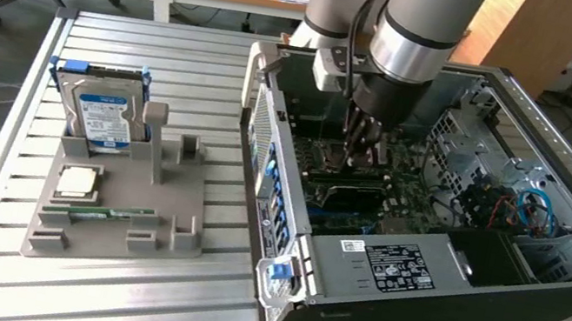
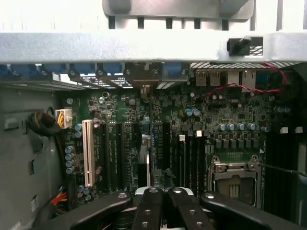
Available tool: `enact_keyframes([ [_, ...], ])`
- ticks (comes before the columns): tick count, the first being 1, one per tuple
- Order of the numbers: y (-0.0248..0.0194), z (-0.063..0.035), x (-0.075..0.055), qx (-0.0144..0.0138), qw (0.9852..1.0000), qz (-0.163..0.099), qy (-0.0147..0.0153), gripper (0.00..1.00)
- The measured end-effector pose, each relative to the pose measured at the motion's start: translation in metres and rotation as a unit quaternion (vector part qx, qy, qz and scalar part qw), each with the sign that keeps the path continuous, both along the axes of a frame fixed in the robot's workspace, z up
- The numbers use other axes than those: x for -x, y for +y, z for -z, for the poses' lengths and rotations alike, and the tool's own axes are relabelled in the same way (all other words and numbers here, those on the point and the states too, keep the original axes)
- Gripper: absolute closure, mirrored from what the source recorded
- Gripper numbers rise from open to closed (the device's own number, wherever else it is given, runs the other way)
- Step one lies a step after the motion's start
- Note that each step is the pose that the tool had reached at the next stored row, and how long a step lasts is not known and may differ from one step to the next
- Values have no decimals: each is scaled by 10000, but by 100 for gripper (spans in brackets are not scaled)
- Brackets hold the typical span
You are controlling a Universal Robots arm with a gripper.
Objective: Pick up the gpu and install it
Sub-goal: 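Press down on the gpu until it lock into place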
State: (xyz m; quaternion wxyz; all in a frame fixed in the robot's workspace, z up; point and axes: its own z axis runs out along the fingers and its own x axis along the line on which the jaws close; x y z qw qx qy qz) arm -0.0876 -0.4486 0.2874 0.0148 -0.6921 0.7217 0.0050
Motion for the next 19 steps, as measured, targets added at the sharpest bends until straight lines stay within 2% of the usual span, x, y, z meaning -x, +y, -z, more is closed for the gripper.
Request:
enact_keyframes([
  [8,0,1,-81,-2,10000,-6,-1,89],
  [19,-5,4,-85,-2,10000,-7,-1,89],
])
